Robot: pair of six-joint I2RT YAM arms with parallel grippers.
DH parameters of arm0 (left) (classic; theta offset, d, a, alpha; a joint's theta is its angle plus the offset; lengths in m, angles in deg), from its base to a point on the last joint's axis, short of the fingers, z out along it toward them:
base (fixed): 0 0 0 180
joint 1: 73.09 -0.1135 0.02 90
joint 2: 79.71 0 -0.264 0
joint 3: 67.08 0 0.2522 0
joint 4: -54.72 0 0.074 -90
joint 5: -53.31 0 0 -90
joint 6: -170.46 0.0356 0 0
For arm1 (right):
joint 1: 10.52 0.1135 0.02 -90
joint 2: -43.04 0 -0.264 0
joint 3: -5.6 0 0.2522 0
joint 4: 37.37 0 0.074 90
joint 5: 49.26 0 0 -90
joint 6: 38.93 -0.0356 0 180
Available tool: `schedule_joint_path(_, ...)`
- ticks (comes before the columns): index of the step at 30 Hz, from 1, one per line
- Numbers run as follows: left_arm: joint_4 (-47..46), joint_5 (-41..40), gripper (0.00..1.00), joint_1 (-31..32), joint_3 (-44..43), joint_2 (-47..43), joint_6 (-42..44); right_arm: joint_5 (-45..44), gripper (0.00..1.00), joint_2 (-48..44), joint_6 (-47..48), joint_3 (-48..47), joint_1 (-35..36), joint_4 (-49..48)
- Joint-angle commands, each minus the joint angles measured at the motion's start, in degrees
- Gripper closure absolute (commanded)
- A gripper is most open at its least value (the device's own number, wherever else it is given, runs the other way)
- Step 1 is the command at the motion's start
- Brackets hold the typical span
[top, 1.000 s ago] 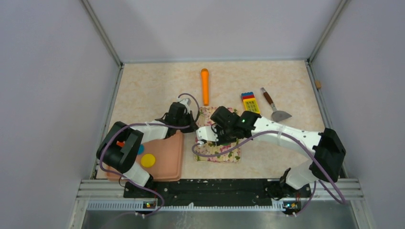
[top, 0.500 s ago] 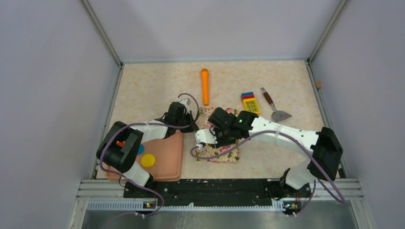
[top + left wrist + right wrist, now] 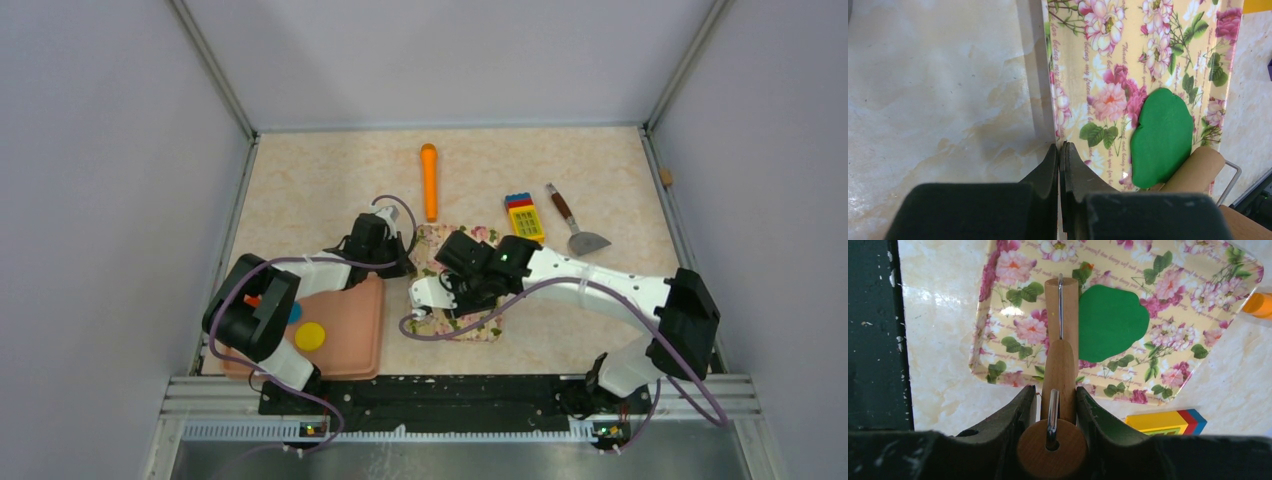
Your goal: Roll out the dumpling wrappers from the dough
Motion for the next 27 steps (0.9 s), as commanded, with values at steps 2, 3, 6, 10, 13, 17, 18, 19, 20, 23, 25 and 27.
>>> schedule_joint_path(2, -1.41, -1.98, 1.0, -0.77, -1.15, 0.34, 2.48, 14.69, 1.0, 2.12, -4.6, 3.92, 2.05, 8.02)
schedule_joint_path(3, -1.39, -1.98, 1.0, -0.77, -1.16, 0.34, 2.54, 14.8, 1.0, 2.05, -4.68, 4.05, 2.13, 8.09)
schedule_joint_path(6, -1.33, -2.06, 1.0, -0.9, -1.07, 0.25, 2.75, 15.03, 1.0, 1.8, -4.77, 4.13, 2.12, 8.49)
schedule_joint_path(10, -1.32, -1.99, 1.0, -0.95, -0.82, 0.13, 2.87, 14.03, 1.0, 1.19, -5.03, 2.97, 2.12, 8.57)
schedule_joint_path(13, -1.13, -1.38, 1.0, -1.04, -0.84, -0.51, 3.33, 11.08, 1.0, -0.62, -6.21, -4.08, -0.16, 8.05)
schedule_joint_path(17, -0.64, -0.07, 1.0, -1.04, -0.78, -0.64, 3.36, 20.38, 1.0, -2.12, -19.76, -15.6, -12.86, 6.27)
schedule_joint_path(18, -0.6, 0.22, 1.0, -1.04, -0.72, -0.56, 3.25, 23.04, 1.0, -2.28, -22.87, -16.57, -15.51, 5.94)
schedule_joint_path(19, -0.54, 0.41, 1.0, -1.08, -0.71, -0.54, 3.09, 25.35, 1.0, -2.61, -26.83, -16.65, -18.06, 5.28)
schedule_joint_path(20, -0.42, 0.58, 1.0, -1.04, -0.69, -0.54, 2.97, 27.99, 1.0, -2.91, -29.48, -15.94, -20.52, 4.61)
schedule_joint_path(23, -0.17, 1.28, 1.0, -1.01, -0.85, -0.41, 2.94, 33.37, 1.0, -3.71, -38.17, -10.97, -26.83, 0.49)
schedule_joint_path(25, 0.29, 1.72, 1.0, -1.03, -1.06, -0.29, 3.06, 36.02, 1.0, -3.86, -43.02, -7.04, -30.31, -2.82)
schedule_joint_path(27, 0.72, 2.32, 1.0, -1.01, -1.28, -0.19, 3.39, 39.1, 1.0, -3.34, -46.92, -4.22, -33.51, -5.52)
